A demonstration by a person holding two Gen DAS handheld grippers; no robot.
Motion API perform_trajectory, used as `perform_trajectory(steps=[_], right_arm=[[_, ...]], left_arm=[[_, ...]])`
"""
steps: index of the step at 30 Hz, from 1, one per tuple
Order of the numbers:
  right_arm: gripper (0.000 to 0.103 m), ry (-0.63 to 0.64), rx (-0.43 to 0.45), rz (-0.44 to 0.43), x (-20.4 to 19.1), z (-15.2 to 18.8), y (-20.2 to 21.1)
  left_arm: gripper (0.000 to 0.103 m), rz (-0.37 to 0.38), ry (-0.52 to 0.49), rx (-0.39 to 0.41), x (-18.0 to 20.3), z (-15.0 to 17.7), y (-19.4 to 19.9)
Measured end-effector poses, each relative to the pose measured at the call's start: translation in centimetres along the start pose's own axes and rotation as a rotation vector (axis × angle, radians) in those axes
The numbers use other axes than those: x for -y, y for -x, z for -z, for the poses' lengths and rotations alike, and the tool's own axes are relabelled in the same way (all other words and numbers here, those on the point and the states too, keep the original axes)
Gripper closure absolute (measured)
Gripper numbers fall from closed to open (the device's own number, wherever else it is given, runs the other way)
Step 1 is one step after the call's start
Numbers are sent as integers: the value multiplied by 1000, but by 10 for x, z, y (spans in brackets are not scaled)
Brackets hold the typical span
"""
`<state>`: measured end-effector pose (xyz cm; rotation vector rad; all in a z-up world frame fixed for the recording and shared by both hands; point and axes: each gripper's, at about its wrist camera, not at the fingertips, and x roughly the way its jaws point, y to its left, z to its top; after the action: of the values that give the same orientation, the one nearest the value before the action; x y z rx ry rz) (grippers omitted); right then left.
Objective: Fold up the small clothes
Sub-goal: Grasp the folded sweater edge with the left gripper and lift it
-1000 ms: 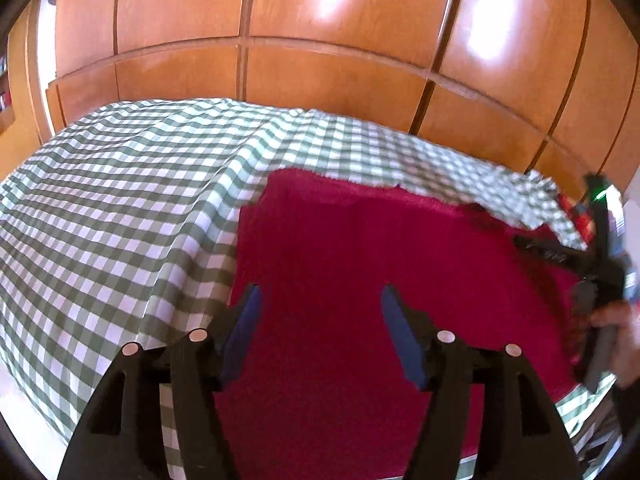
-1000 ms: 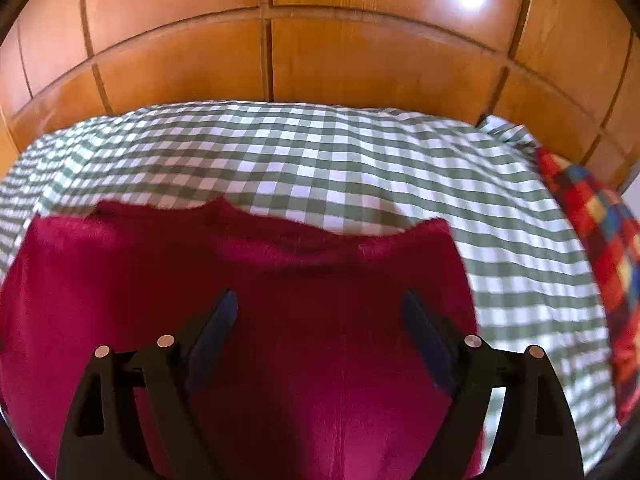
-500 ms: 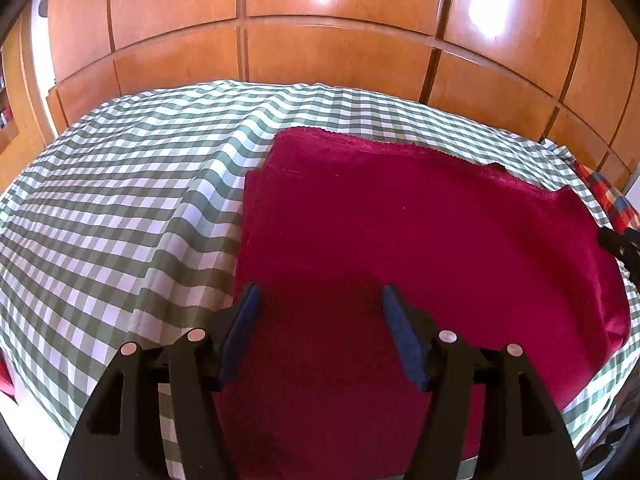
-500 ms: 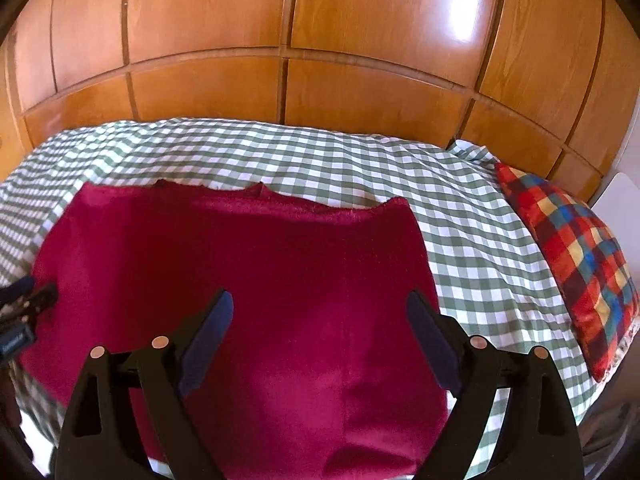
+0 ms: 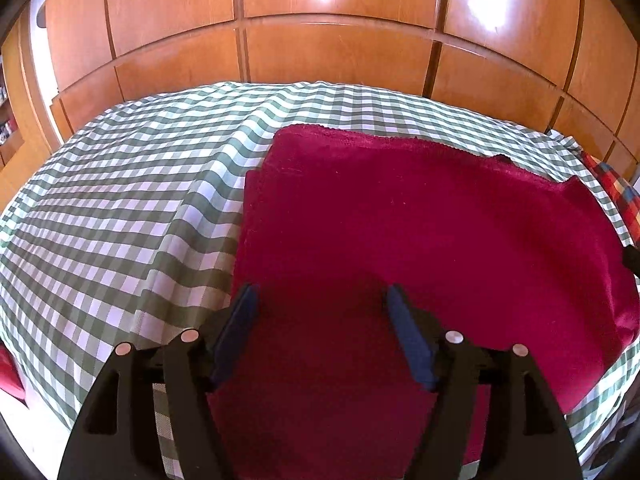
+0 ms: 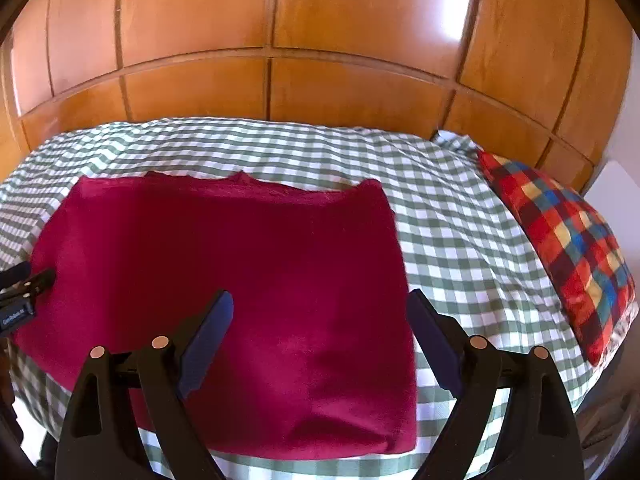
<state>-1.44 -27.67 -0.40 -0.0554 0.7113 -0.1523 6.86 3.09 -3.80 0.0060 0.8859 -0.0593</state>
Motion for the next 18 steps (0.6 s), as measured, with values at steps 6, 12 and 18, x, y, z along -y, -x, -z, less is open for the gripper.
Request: perform_trajectory(steps=[6, 12, 18], right_arm=[[13, -145, -47, -71, 47, 10, -12], [12, -463, -139, -361, 116, 35, -45], [14, -567, -206, -612, 114, 49, -73]], left_arm=[[33, -3, 1, 2, 1, 0, 0], [19, -31, -18, 16, 0, 0, 0], [18, 46, 66, -8, -19, -1, -2]])
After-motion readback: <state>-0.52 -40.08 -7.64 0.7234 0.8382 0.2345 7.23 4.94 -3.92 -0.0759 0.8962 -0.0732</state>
